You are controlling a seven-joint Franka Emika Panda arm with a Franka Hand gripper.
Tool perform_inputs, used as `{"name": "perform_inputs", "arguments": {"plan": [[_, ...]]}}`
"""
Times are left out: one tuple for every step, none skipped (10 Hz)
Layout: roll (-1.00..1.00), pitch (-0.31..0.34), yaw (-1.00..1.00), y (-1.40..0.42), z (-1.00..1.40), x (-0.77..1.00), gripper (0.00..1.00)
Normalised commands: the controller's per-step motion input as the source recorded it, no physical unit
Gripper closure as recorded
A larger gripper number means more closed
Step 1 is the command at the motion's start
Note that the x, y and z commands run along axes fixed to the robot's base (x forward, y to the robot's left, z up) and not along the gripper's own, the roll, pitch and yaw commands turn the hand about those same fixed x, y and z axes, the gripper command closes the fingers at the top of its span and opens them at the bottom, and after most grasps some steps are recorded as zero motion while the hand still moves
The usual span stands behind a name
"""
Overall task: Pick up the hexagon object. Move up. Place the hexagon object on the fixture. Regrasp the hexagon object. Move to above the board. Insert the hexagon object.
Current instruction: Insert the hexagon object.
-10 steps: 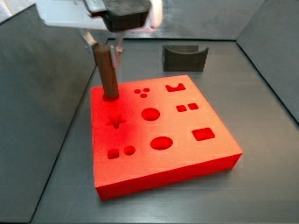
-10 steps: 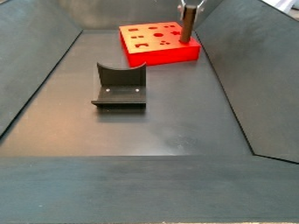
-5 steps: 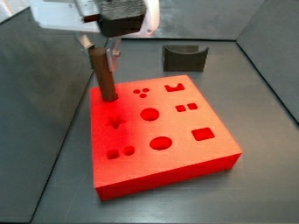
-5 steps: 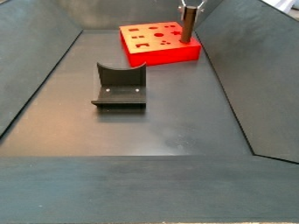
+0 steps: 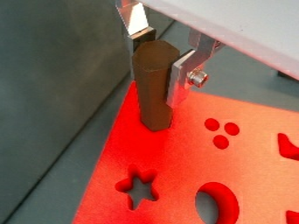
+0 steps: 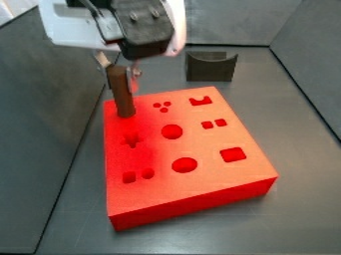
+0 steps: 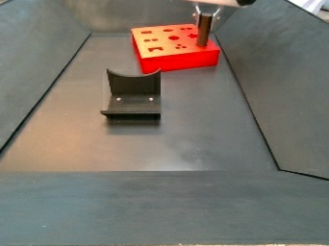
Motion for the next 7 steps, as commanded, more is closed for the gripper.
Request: {"name": "perform_inputs", "arguments": {"plan": [[0.18,-0.004,0.04,0.0,-1.0,0.0,1.0],[0.24,0.0,0.1,0.0,-0.67,-0.11,1.0],[0.03,0.13,0.02,0.0,0.0,0.18,1.0],[0.0,0.029,0.0,0.0,0.0,0.02,1.0],[0.01,0.001,0.0,0.0,0.0,-0.01,1.0],[0.03,0.007,-0.03,0.0,0.0,-0.03,1.0],[0.0,0.0,0.0,0.0,0.0,0.0,1.0]]}}
